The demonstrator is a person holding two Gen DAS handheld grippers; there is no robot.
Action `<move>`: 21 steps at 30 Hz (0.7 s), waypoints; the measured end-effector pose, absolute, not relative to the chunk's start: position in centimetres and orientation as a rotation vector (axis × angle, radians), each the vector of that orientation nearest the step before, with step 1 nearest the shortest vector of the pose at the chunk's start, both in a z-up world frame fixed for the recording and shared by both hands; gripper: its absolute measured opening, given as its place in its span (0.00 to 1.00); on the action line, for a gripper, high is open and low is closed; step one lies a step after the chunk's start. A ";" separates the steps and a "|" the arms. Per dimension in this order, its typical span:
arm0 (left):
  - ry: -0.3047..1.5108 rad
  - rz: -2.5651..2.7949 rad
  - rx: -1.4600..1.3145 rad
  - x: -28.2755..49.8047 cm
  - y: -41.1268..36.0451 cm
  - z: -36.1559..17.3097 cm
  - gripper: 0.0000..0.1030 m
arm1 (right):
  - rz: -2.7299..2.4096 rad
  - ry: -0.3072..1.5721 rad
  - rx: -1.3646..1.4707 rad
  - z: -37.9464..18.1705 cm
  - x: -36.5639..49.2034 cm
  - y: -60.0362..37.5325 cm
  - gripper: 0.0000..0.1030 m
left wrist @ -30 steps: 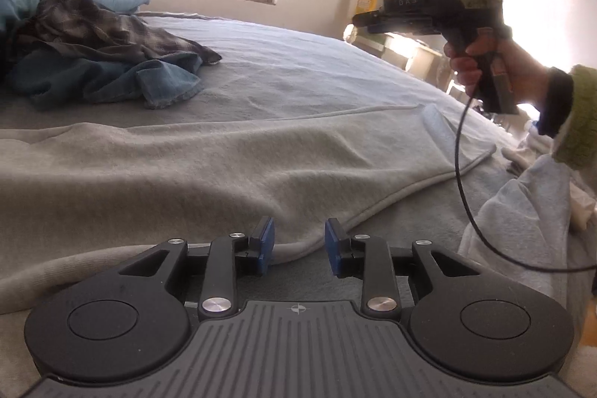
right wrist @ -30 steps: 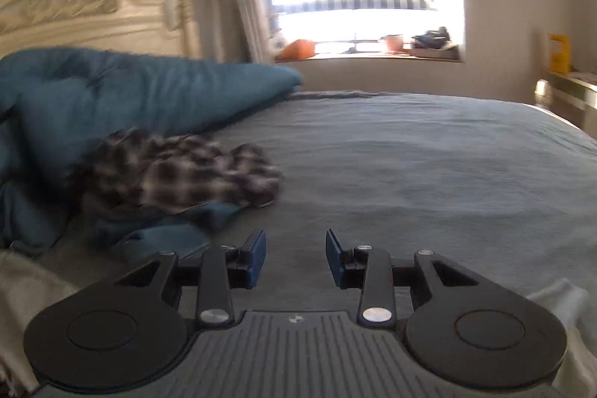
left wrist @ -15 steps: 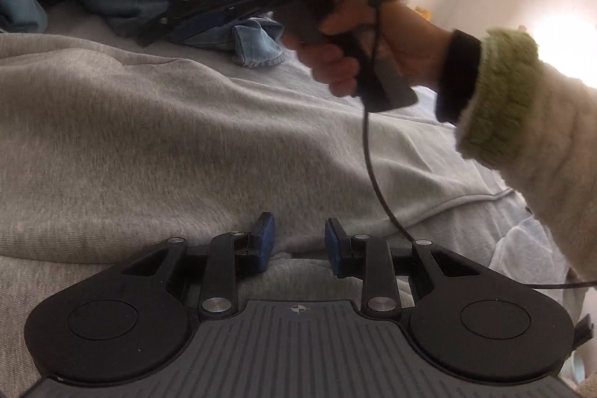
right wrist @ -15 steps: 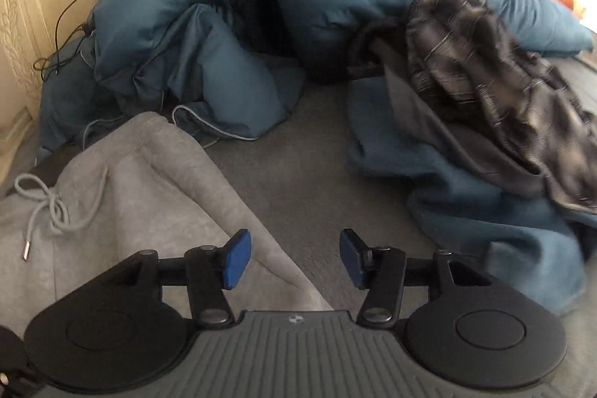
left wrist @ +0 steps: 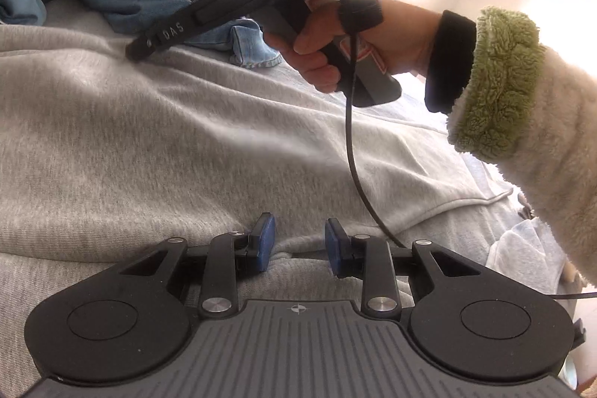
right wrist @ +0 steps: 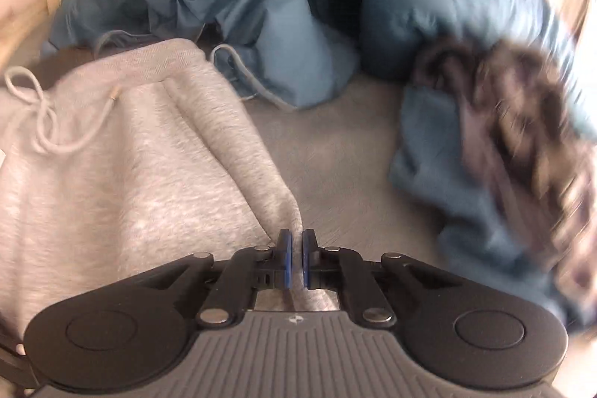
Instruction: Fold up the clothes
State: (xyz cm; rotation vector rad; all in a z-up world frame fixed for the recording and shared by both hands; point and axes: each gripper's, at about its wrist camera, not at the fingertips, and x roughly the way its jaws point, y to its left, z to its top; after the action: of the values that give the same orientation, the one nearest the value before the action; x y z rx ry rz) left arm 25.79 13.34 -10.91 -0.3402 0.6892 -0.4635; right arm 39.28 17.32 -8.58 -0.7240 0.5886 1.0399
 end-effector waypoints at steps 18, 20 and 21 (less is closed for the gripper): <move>0.692 -0.469 -0.368 25.5 13.9 -11.0 0.29 | 1.216 0.628 -0.508 -5.3 40.5 23.1 0.45; 0.692 -0.474 -0.370 25.5 13.9 -11.0 0.29 | 1.251 0.634 -0.602 -6.4 39.8 25.4 0.43; 0.691 -0.476 -0.367 25.5 13.9 -11.0 0.29 | 1.219 0.629 -0.661 -7.3 39.6 26.3 0.42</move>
State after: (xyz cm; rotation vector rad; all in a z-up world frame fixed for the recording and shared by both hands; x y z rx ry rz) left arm 25.50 13.91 -11.02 -0.3666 0.6912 -0.4759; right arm 39.57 26.29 -7.34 -0.6605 0.6294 1.2186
